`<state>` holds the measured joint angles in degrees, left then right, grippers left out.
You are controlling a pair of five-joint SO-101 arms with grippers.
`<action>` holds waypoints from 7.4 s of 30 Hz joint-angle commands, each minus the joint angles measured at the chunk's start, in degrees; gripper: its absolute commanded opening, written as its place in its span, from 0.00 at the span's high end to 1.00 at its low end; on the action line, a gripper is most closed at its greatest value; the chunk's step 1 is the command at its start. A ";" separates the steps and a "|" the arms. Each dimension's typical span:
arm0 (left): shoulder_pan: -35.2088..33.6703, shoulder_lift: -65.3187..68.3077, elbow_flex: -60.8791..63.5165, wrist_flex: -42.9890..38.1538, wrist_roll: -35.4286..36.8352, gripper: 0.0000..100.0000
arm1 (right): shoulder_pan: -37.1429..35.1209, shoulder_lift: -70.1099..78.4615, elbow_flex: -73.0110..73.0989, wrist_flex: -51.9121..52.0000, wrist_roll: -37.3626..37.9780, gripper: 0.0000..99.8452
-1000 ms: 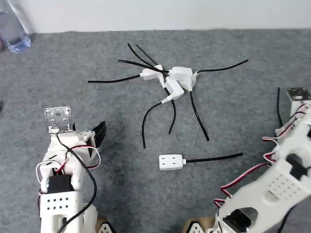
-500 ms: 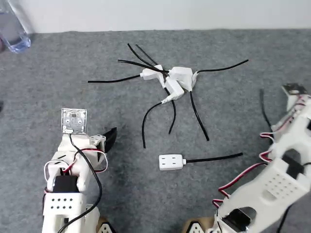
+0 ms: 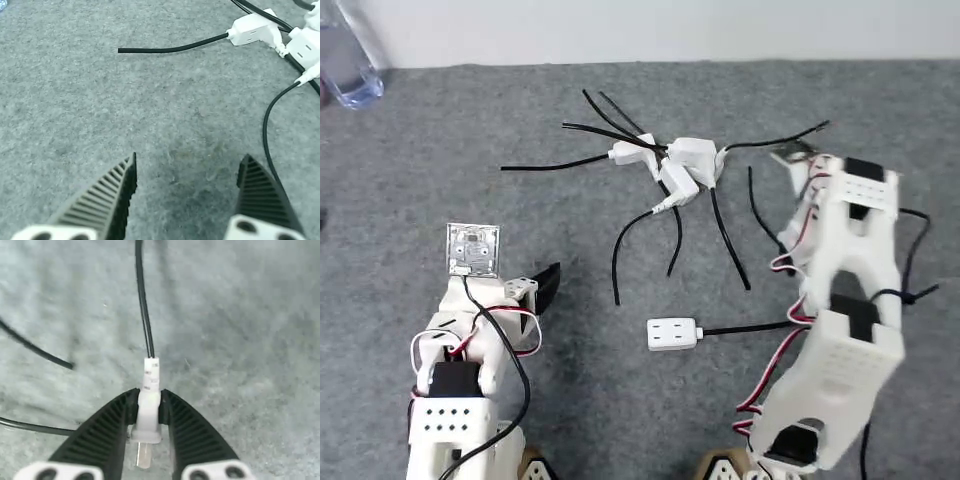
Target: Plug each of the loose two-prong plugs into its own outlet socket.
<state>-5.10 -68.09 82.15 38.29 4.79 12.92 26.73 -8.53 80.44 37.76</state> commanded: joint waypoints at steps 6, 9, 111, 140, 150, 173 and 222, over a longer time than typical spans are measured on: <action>0.26 -0.79 -0.40 -1.32 -0.44 0.70 | -8.22 -1.45 2.81 0.84 8.97 0.99; 0.26 -0.79 -0.40 -1.32 -0.44 0.70 | -8.84 -2.95 4.75 0.84 14.59 0.99; 0.26 -0.79 2.07 -5.89 -0.53 0.70 | 2.24 -23.69 34.46 -35.65 -58.73 0.81; 1.76 -0.53 2.33 -5.89 -0.53 0.70 | 8.31 -19.30 38.15 -49.71 -50.02 0.84; 2.02 -0.79 2.77 -5.80 -0.53 0.70 | 8.04 -18.07 35.34 -45.49 -50.02 0.84; 1.67 -0.79 2.77 -5.80 -0.53 0.70 | 5.76 -18.33 35.08 -45.49 -33.76 0.99; 1.85 -0.88 2.77 -6.07 -0.53 0.70 | 7.16 -5.41 -3.78 -14.37 -20.66 0.99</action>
<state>-3.34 -68.26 85.32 33.54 4.79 20.22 28.75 -8.18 65.93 14.02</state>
